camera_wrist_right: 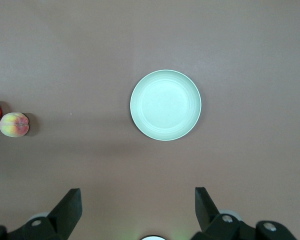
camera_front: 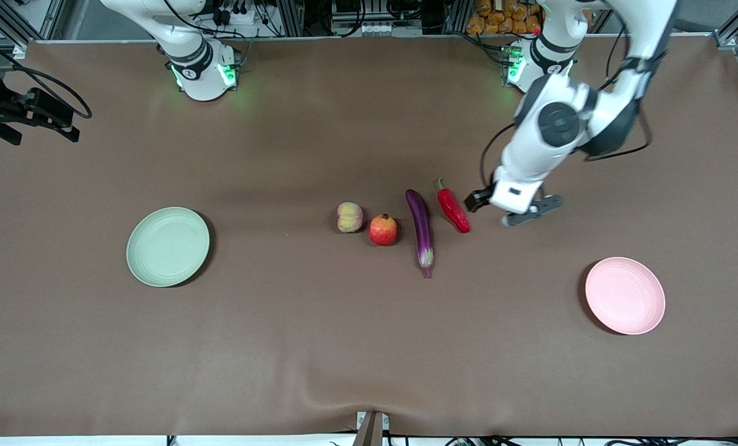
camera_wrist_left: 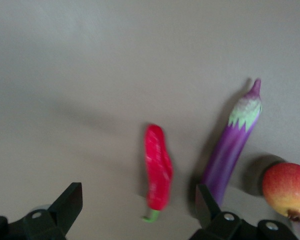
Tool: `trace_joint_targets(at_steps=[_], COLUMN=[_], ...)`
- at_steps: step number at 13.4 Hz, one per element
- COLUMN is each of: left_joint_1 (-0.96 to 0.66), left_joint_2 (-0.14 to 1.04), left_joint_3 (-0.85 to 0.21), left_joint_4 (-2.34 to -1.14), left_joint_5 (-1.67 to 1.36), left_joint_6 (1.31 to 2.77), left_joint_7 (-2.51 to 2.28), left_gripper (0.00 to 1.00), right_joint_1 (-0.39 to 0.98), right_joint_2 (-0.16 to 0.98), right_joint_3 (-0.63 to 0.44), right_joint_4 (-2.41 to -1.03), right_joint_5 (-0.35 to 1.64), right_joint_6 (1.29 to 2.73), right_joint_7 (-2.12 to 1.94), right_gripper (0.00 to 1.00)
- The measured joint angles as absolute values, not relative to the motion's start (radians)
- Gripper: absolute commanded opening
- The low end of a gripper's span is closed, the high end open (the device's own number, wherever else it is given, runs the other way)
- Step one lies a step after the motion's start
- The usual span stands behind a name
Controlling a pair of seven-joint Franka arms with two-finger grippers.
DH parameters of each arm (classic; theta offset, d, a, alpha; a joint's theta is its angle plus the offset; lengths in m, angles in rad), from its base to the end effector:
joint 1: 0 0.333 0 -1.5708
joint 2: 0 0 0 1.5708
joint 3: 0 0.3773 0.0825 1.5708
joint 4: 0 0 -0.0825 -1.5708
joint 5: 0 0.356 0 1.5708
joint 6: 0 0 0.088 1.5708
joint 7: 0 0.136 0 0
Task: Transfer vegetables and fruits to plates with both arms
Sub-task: 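Reach the left gripper to the red chili pepper and grasp it, then place the chili on the pink plate while the right gripper reaches the peach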
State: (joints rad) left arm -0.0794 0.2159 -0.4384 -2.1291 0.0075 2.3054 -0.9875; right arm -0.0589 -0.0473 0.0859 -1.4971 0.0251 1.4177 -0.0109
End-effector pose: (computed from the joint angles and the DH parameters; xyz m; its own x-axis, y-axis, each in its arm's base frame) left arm 0.4868 -0.2678 0.3655 0.8879 0.4526 -0.0819 0.4562 -0.8893 0.0311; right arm 0.4913 0.0184 0.6998 0.9986 0.0415 -0.0320 0.0408 -0.9989 -0.0212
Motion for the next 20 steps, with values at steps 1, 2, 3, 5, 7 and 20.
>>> trace_joint_targets(at_steps=[1, 2, 3, 5, 7, 20], left_joint_1=[-0.108, -0.136, -0.160, -0.188, -0.188, 0.092], left_joint_2=[0.256, 0.295, 0.330, 0.397, 0.448, 0.434], left_joint_3=[-0.439, -0.439, -0.438, -0.439, -0.437, -0.423], left_joint_4=[-2.133, -2.136, -2.137, -2.138, -2.138, -2.031], left_joint_5=[0.009, 0.019, 0.045, 0.177, 0.301, 0.358], left_joint_6=[2.347, 2.387, 2.418, 2.453, 2.461, 2.463], left_joint_7=[-1.065, -1.133, -1.196, -1.333, -1.439, -1.180], left_gripper=[1.00, 1.00, 1.00, 1.00, 0.87, 0.00], right_joint_1=[-0.059, -0.059, -0.059, -0.059, -0.059, -0.062], right_joint_2=[-0.047, -0.047, -0.047, -0.047, -0.047, 0.075], right_joint_3=[0.086, 0.086, 0.087, 0.088, 0.090, 0.091], right_joint_4=[-1.497, -1.497, -1.497, -1.497, -1.497, -1.501], right_joint_5=[0.025, 0.025, 0.025, 0.025, 0.025, 0.025], right_joint_6=[1.418, 1.418, 1.419, 1.428, 1.437, 1.442], right_joint_7=[-0.011, -0.011, -0.011, -0.011, -0.011, -0.011], right_gripper=[1.00, 1.00, 1.00, 1.00, 1.00, 1.00])
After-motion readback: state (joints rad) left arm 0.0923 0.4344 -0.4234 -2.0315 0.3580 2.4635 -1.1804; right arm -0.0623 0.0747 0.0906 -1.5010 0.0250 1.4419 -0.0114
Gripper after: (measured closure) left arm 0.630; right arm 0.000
